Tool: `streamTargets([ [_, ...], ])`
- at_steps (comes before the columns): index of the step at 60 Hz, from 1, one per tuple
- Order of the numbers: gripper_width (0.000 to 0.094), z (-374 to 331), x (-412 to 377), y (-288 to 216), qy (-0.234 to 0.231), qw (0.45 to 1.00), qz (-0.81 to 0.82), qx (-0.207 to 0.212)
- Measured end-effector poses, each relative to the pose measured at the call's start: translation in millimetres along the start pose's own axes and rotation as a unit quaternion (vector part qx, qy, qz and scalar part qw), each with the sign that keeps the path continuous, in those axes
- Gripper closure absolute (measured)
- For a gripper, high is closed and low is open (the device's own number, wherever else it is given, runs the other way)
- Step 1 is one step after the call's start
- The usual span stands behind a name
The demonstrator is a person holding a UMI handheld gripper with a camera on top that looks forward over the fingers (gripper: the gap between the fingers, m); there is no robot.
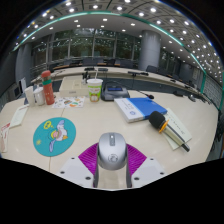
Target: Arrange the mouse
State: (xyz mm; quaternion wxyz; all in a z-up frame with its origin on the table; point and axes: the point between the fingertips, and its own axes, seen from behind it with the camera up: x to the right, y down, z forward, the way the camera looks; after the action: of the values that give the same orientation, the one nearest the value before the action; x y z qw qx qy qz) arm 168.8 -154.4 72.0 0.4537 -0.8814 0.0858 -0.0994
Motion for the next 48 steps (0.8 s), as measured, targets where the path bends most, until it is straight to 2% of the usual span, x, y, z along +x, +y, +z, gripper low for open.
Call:
streamTargets([
  [11,0.0563,-21,-68,-104,-0.034,0.997,0.003,0.071],
  [17,0.0565,-6,-125,-124,-0.068,0.995,-0.011,0.076],
  [21,0.0566,12,-164,-113,-0.09,0.994,-0.015,0.064],
  [26,0.0565,41,-201,-91,-0.109,0.993,-0.019,0.029],
  [34,0.0565,75,-238,-41,-0.118,0.992,-0.033,-0.025],
  [39,0.0559,87,-254,-20,-0.127,0.99,-0.038,-0.04],
  [48,0.0431,99,-258,4,-0.127,0.989,-0.043,-0.064],
])
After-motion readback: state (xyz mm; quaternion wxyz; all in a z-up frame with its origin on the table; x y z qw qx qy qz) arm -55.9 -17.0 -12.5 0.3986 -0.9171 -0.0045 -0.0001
